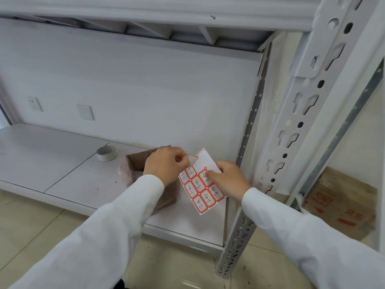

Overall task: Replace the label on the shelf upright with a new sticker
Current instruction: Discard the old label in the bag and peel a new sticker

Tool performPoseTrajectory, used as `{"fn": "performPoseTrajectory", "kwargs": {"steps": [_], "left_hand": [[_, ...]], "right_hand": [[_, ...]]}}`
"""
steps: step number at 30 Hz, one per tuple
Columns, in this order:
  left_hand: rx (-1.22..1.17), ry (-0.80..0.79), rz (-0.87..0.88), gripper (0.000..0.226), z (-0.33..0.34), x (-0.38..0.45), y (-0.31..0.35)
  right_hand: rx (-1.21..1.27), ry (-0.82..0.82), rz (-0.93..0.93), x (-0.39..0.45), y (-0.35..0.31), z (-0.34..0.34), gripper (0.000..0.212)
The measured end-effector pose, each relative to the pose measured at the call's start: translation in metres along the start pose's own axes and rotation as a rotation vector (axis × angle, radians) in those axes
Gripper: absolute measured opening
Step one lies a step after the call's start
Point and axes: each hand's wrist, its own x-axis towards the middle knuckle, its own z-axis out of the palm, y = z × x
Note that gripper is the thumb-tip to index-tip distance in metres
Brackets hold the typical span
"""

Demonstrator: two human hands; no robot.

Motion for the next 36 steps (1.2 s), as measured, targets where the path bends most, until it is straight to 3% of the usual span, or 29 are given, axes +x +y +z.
{"fn": "performPoseTrajectory", "kwargs": {"steps": [5,14,17,19,21,24,26,28,30,33,36], "left_hand": [[0.118,0.033,-0.146,0.021,-0.004,0.002,-0.024],[0.099,-0.004,-0.134,0.021,-0.004,0.011,-0.046],[0.141,0.008,-0.128,0.021,0.001,0.016,-0.053],[0.181,0.002,-0.123,0.021,0.004,0.019,-0.058],[0.2,-0.026,-0.11,0.019,0.006,0.022,-0.063],[0.184,-0.034,-0.128,0.018,0.008,0.024,-0.07],[0.151,-0.024,-0.144,0.018,0.009,0.025,-0.074],[0.062,-0.035,-0.166,0.017,0.008,0.024,-0.076],[-0.103,-0.05,-0.187,0.017,0.005,0.024,-0.076],[-0.473,-0.089,-0.219,0.02,-0.005,0.023,-0.068],[-0.706,-0.209,-0.284,0.02,-0.016,0.018,-0.05]], "right_hand": [[-0.21,-0.018,0.074,0.012,0.037,0.031,0.022],[-0.662,-0.222,0.118,0.055,0.093,0.08,0.033],[-0.765,-0.125,0.087,0.071,0.107,0.089,0.038],[-0.941,-0.042,-0.059,0.074,0.118,0.092,0.041],[-1.064,-0.188,-0.185,0.074,0.129,0.098,0.033],[-1.074,-0.558,-0.056,0.067,0.139,0.106,0.019],[-1.084,-0.62,-0.016,0.069,0.138,0.105,0.017],[-1.042,-0.603,-0.009,0.072,0.129,0.099,0.02],[-0.857,-0.46,-0.037,0.073,0.112,0.089,0.024],[-0.382,-0.2,-0.108,0.066,0.063,0.073,0.023],[0.076,-0.048,-0.171,0.049,0.007,0.051,0.023]]}}
